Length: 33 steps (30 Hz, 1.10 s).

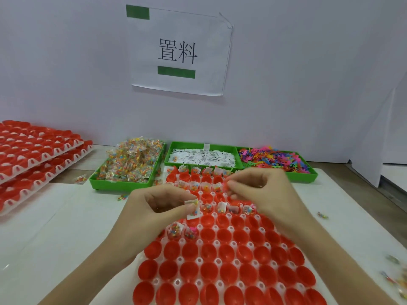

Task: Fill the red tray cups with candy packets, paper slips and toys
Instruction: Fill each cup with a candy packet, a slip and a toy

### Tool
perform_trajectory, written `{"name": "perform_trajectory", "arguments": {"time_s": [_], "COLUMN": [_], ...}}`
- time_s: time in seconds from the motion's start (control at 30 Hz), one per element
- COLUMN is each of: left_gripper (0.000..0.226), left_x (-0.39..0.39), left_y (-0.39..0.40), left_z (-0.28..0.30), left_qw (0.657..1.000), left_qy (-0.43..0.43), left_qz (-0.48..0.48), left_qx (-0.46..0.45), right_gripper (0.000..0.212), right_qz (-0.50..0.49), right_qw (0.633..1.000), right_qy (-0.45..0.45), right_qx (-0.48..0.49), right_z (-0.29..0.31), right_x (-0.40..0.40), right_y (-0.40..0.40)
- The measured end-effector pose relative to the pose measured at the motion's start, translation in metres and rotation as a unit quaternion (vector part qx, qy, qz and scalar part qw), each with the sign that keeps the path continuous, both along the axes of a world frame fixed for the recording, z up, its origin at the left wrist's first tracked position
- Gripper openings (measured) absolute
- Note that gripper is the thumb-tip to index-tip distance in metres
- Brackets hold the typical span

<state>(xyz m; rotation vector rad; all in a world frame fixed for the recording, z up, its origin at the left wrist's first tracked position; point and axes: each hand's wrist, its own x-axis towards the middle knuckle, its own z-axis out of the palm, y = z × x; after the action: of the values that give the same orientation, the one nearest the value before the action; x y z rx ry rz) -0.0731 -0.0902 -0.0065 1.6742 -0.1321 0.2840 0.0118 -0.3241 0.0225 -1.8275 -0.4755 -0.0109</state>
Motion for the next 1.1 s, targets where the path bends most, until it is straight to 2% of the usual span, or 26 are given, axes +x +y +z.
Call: {"name": "perform_trajectory", "arguments": {"time_s": [0.17,0.27,0.47,0.67,0.8,0.93,1.1], "left_gripper": [0.017,0.019,0.017,0.018,0.018,0.018,0.017], "left_x": [-0.003,0.000,0.000,0.000,0.000,0.000,0.002], "left_y": [-0.008,-0.008,-0.010,-0.009,-0.011,-0.011,-0.015], "left_z": [-0.004,-0.005,-0.011,-0.014,-0.017,-0.019,-0.020], "left_qw": [0.998,0.992,0.982,0.983,0.979,0.974,0.925], "left_qy": [-0.050,-0.103,-0.151,-0.145,-0.141,-0.134,-0.176], "left_qz": [-0.016,-0.003,0.006,0.018,0.008,-0.012,0.045], "left_qx": [0.030,0.070,0.115,0.107,0.144,0.181,0.335], "right_gripper": [0.011,0.012,0.013,0.012,0.012,0.023,0.020], "right_qz": [0.025,0.041,0.060,0.089,0.077,0.045,0.045], "right_qw": [0.997,0.997,0.997,0.994,0.993,0.991,0.976], "right_qy": [-0.052,-0.057,-0.052,-0.039,-0.040,-0.053,-0.102], "right_qx": [-0.055,-0.041,-0.020,-0.041,-0.075,-0.113,-0.189], "right_z": [-0.019,-0.023,-0.023,-0.023,-0.026,-0.029,-0.032], "right_x": [-0.043,-0.049,-0.047,-0.046,-0.044,-0.043,-0.046], "right_y": [0.026,0.027,0.019,0.013,0.011,0.011,0.015]}}
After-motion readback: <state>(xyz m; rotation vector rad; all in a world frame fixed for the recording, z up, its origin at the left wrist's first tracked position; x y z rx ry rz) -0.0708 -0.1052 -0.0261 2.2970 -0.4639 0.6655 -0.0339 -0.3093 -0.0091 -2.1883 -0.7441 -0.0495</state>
